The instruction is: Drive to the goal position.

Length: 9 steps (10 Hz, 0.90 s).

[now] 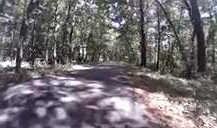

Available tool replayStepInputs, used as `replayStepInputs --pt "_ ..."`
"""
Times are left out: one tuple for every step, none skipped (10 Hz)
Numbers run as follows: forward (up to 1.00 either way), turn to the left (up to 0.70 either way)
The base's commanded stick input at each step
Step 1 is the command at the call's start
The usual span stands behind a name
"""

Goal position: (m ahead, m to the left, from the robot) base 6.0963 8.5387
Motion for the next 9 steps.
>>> replayStepInputs --pt "0.45 0.00" --pt "0.45 0.00" --pt "0.45 0.00" --pt "0.45 0.00" --pt "0.45 0.00" --pt "0.45 0.00" --pt "0.45 0.00" --pt "0.45 0.00" --pt "0.45 0.00"
